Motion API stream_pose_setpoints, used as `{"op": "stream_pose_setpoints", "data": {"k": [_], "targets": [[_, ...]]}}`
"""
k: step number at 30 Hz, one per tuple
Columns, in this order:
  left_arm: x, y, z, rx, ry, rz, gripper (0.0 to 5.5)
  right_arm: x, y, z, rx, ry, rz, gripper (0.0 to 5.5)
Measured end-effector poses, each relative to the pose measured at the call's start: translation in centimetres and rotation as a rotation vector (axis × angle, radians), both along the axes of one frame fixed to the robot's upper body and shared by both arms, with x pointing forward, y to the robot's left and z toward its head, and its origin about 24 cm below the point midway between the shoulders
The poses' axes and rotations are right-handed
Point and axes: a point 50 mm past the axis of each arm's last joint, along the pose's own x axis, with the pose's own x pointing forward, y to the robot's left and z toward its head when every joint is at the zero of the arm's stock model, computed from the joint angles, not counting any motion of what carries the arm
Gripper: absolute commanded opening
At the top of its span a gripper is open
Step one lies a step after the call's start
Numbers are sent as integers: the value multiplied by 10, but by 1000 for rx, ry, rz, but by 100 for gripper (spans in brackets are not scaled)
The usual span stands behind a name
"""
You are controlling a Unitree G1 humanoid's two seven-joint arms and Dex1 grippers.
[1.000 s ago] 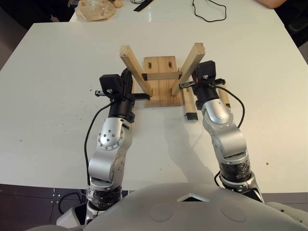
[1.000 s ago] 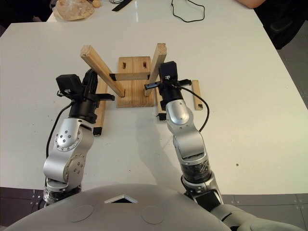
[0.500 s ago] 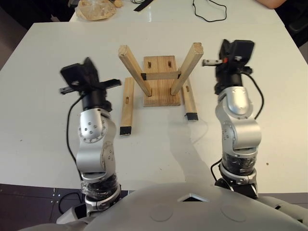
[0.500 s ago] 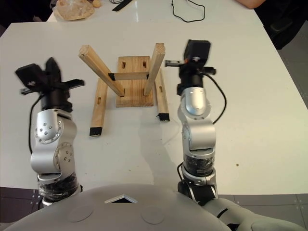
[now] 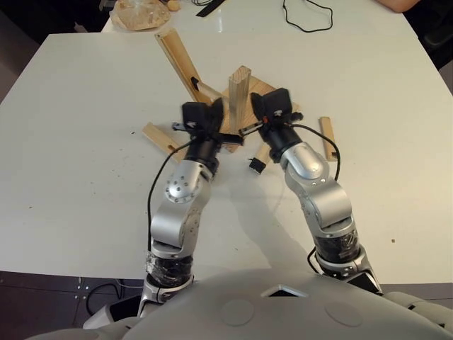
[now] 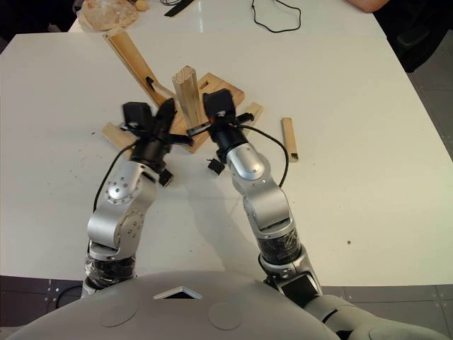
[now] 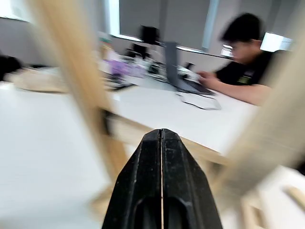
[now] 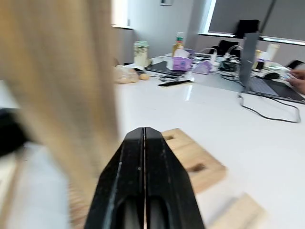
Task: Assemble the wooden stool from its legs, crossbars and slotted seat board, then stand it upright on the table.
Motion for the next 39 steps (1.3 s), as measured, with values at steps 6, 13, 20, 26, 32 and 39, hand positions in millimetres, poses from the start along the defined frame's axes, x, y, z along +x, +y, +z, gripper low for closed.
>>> {"op": "stream_pose_setpoints", "data": {"k": [6,13,20,26,32,39], "targets": [[6,14,-8,-14,17,22,0,16,-16,-6,-13,-6,-42,3],[31,-4,24,57,-167,-86,0,27,4,9,22,-50,90,3],[24,-42,23,100,-122,-324,0,14,11,2,26,23,133,3],[9,-72,23,9,-9,-445,0,18,-4,7,42,12,12,3],[5,-79,28,3,28,-498,0,33,-24,9,4,0,-63,3],[0,-93,60,-16,-108,-616,0,60,-66,21,-92,-72,-3,3]]}}
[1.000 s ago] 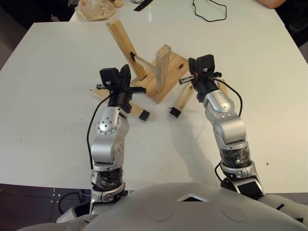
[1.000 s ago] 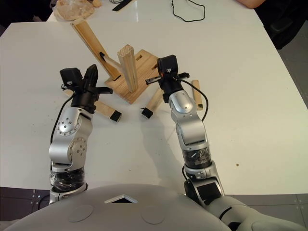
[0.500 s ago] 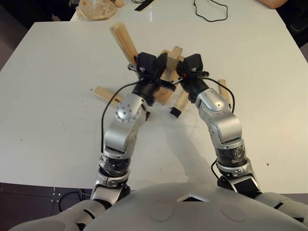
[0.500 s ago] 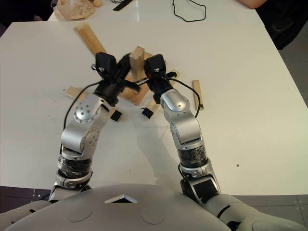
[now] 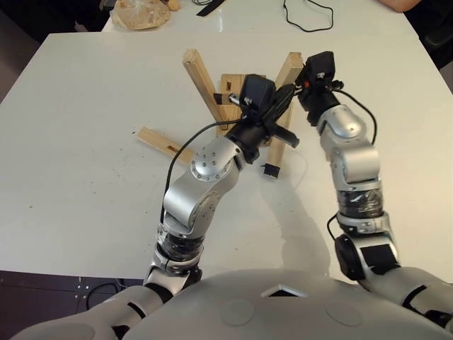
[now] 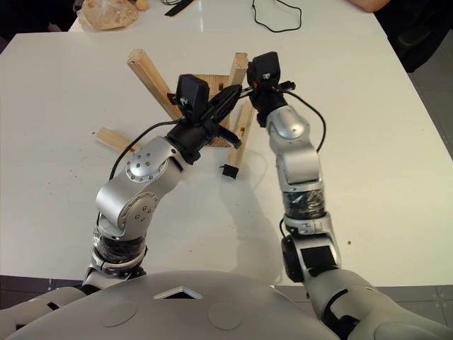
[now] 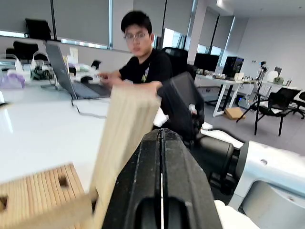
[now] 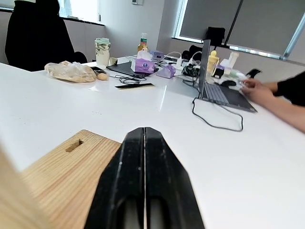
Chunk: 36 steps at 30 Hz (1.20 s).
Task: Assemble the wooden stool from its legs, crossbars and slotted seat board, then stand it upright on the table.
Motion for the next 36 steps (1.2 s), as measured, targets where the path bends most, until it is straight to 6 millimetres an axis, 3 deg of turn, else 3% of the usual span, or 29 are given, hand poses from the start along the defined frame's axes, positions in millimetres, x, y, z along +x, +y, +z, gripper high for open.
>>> {"op": "stream_pose_setpoints", "data": {"k": [2,4,8,11,14,16,21,23,27,36], "targets": [[4,17,21,-33,-101,64,0,1,-17,4,-8,-12,-28,3],[13,53,44,-56,-212,228,0,0,-22,6,13,-23,-69,3],[22,137,71,-110,-314,629,0,-7,-7,1,111,-19,-103,3],[20,194,70,-86,-319,859,0,-18,1,-7,180,8,-184,3],[27,194,33,14,-197,772,0,-21,9,-14,197,36,-233,3],[38,177,-8,65,-50,617,0,-21,19,-16,210,41,-240,3],[57,129,-54,43,50,316,0,-19,40,-20,228,46,-220,3],[62,117,-60,28,55,258,0,-20,45,-19,227,38,-200,3],[61,115,-61,26,39,239,0,-20,43,-19,211,29,-198,3],[31,109,-61,-22,58,393,0,-33,44,-25,160,45,-71,3]]}}
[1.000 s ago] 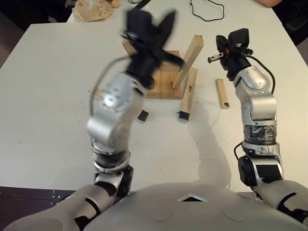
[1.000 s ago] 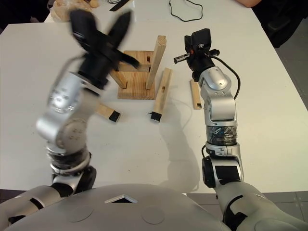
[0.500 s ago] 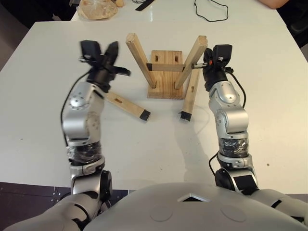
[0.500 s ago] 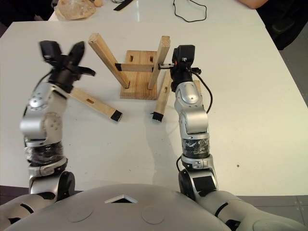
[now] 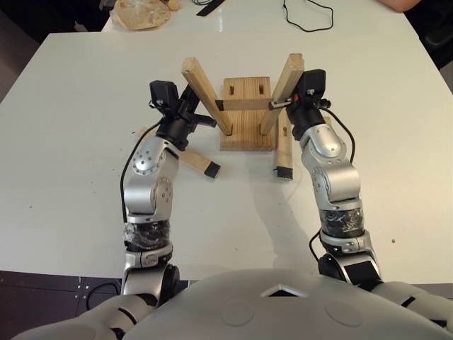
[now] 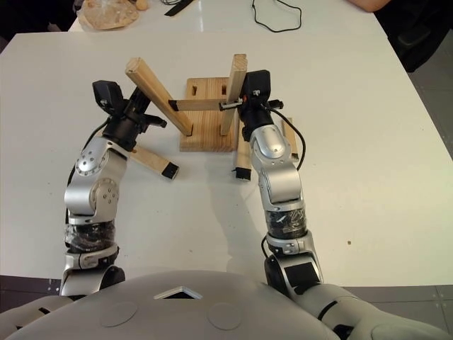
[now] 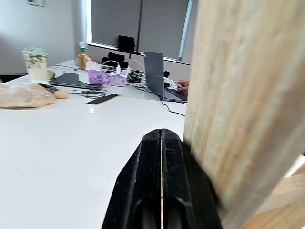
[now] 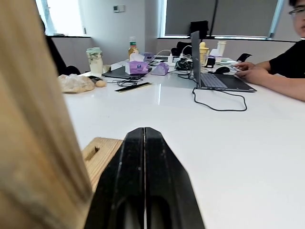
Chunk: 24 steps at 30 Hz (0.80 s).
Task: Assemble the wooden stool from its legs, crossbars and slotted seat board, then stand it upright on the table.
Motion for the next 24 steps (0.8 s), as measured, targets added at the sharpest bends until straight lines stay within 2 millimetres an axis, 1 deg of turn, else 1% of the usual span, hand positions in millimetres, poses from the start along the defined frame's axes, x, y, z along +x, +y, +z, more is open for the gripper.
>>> {"op": "stream_pose_setpoints", "data": {"k": [2,5,8,9,10,11,13,15,16,17,19,21,23,24], "targets": [[-5,-5,4,20,-12,38,0,-3,-7,-8,-33,33,7,3],[-6,-5,12,56,-43,120,0,-1,-18,-8,-45,34,-43,3],[-2,8,20,100,-61,280,0,2,-52,-3,-59,3,-247,3],[-1,11,21,109,-64,306,0,1,-57,0,-66,-13,-279,3],[0,14,22,125,-66,341,0,-1,-60,8,-63,-56,-300,3],[1,14,22,129,-65,344,0,-4,-57,14,-53,-81,-291,3],[6,12,23,141,-68,332,0,-11,-33,23,-14,-115,-201,3],[6,6,23,143,-72,293,0,-16,-12,24,10,-114,-121,3],[5,-2,23,139,-69,255,0,-20,0,23,17,-107,-82,3],[5,-7,23,133,-71,230,0,-22,8,21,25,-96,-60,3],[3,-11,23,125,-67,217,0,-24,8,17,15,-70,-65,3],[0,-19,20,117,-49,192,0,-22,2,16,-1,-67,-99,3],[-4,-20,19,102,-40,202,0,-19,-13,17,-30,-79,-189,3],[-6,-8,19,112,-39,268,0,-17,-30,20,-58,-98,-284,3]]}}
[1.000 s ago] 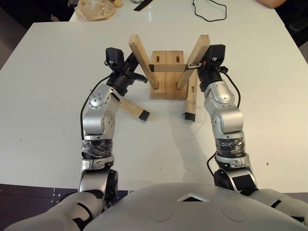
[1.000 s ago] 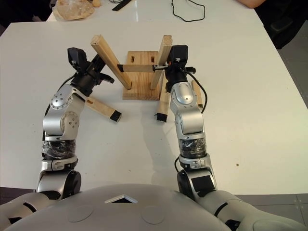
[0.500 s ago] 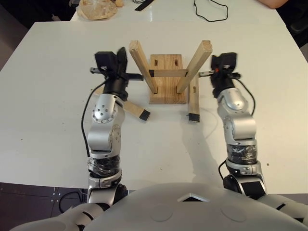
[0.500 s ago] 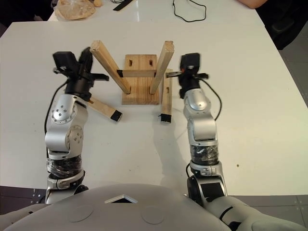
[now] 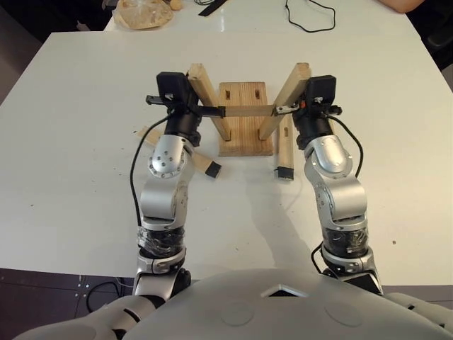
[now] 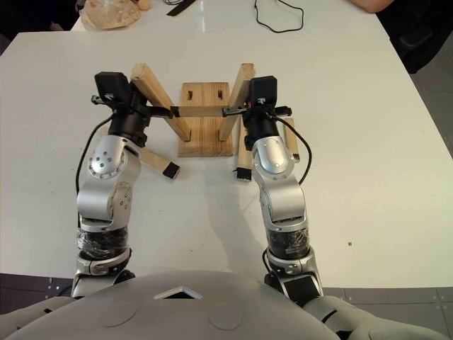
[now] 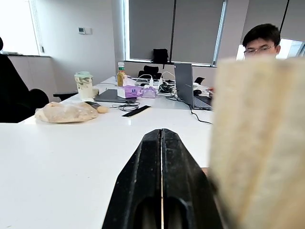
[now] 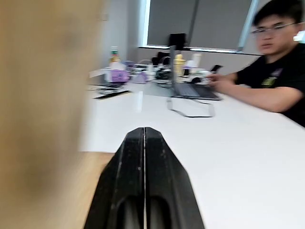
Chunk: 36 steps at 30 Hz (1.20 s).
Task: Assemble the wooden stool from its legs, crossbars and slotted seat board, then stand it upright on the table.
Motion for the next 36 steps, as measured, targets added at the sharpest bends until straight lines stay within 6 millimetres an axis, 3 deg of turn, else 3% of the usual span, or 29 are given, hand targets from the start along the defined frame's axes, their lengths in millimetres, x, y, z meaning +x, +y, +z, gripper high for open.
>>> {"op": "stream_pose_setpoints", "data": {"k": [3,6,8,10,19,26,27,29,31,34,36], "targets": [[-5,31,1,31,3,140,0,-1,-23,8,-27,-37,-122,3],[-8,45,1,55,7,220,0,-5,-12,15,-21,-55,-72,3],[-7,33,-1,38,26,171,0,-10,22,13,-8,-29,117,3],[-8,2,-6,1,65,3,0,-18,47,8,0,12,261,3],[-13,-15,-15,65,125,-188,0,-17,25,-11,-96,82,194,3],[-9,-2,-14,88,121,-73,0,-7,20,-13,-81,95,234,3],[-7,8,-11,87,111,-3,0,-4,12,-10,-84,76,209,3],[-6,58,0,69,72,277,0,11,-29,2,-101,24,79,3],[-9,80,7,22,53,356,0,21,-48,15,-71,-7,67,3],[4,79,30,-208,20,194,0,40,-38,46,99,-69,277,3],[15,67,63,-315,-56,-7,0,46,-22,74,244,-109,479,3]]}}
